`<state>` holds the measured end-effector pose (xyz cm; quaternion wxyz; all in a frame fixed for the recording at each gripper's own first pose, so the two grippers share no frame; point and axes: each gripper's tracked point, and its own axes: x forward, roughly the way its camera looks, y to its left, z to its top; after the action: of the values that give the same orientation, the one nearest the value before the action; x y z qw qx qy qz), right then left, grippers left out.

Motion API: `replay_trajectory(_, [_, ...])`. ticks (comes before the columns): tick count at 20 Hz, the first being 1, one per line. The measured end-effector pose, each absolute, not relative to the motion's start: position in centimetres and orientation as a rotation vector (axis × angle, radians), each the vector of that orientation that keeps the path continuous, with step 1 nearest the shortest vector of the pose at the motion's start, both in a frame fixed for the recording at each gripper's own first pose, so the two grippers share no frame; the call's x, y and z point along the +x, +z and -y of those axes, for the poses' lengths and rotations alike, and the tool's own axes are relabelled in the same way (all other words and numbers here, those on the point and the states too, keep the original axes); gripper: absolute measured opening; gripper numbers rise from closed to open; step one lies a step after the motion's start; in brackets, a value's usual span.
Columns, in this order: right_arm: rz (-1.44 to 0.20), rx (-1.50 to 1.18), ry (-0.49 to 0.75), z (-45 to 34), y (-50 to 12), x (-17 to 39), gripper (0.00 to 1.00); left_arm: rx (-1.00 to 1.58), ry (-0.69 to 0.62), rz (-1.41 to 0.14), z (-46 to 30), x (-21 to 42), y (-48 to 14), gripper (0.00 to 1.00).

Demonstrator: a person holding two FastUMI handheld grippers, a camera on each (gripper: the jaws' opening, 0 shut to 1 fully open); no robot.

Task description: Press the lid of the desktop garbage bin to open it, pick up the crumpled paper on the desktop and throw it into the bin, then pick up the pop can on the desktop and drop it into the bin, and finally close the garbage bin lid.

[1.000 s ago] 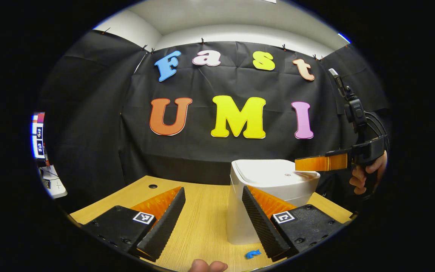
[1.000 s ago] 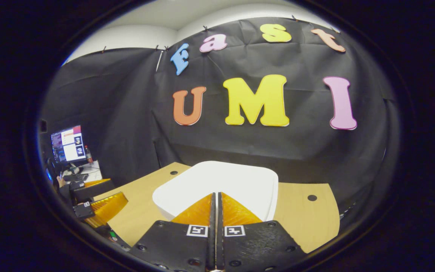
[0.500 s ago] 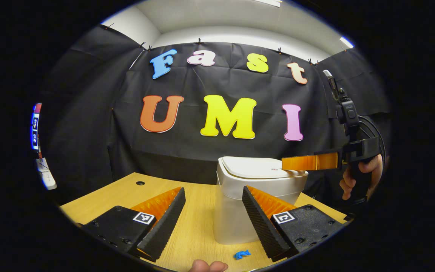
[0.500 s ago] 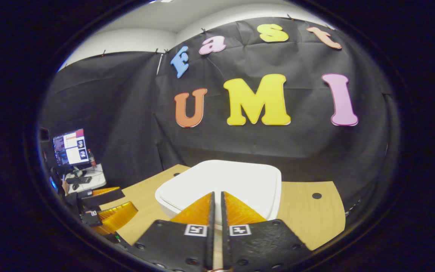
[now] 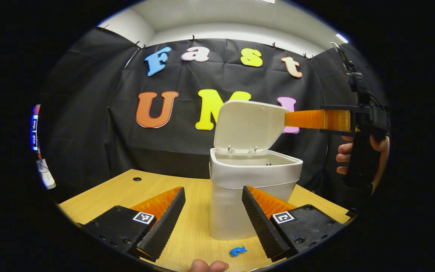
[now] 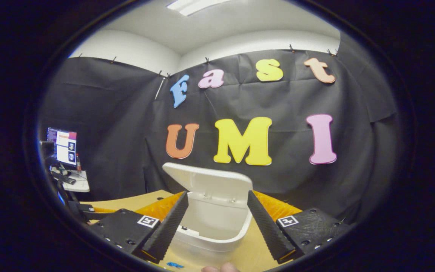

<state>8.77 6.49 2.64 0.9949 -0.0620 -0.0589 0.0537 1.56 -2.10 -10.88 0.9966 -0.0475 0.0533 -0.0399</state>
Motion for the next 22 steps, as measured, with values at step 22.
replay_trajectory(22, [0.079,-0.029,-0.064,0.6,-14.4,-1.9,0.95,-0.117,-0.141,-0.476,7.3,-1.6,-27.3,0.98])
